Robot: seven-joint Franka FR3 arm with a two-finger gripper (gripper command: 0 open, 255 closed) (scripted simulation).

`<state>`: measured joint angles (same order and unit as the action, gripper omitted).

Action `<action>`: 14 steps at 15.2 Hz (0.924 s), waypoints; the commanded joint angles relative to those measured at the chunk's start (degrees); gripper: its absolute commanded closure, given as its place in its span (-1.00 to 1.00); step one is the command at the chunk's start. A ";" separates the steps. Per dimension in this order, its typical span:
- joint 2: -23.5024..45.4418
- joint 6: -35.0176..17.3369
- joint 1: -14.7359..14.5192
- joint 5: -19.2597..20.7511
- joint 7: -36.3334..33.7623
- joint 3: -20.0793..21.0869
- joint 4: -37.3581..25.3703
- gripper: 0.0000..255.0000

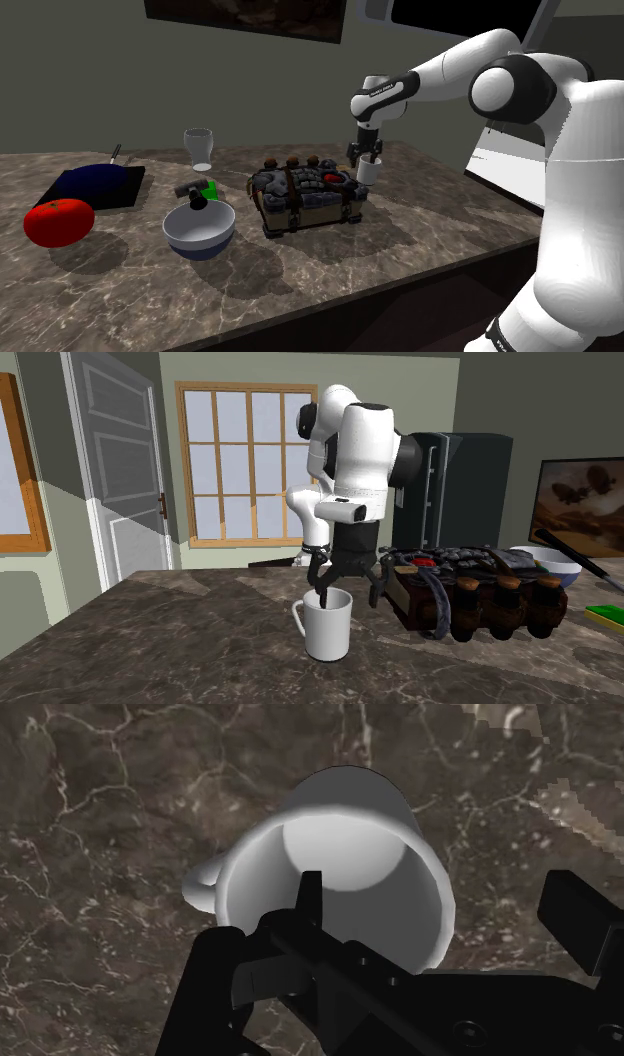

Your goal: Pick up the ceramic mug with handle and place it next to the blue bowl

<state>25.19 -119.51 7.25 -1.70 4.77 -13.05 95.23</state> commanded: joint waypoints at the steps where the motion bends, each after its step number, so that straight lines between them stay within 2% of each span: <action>1: 0.64 -1.22 0.11 -0.15 0.11 0.05 0.56 -1.00; 9: 0.64 -1.20 0.11 -0.15 0.10 0.05 0.56 -1.00; 10: 0.64 -1.20 0.11 -0.15 0.10 0.05 0.56 1.00; 14: 0.64 -1.20 0.11 -0.15 0.10 0.05 0.56 1.00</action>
<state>25.83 -120.71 7.36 -1.85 4.88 -13.00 95.78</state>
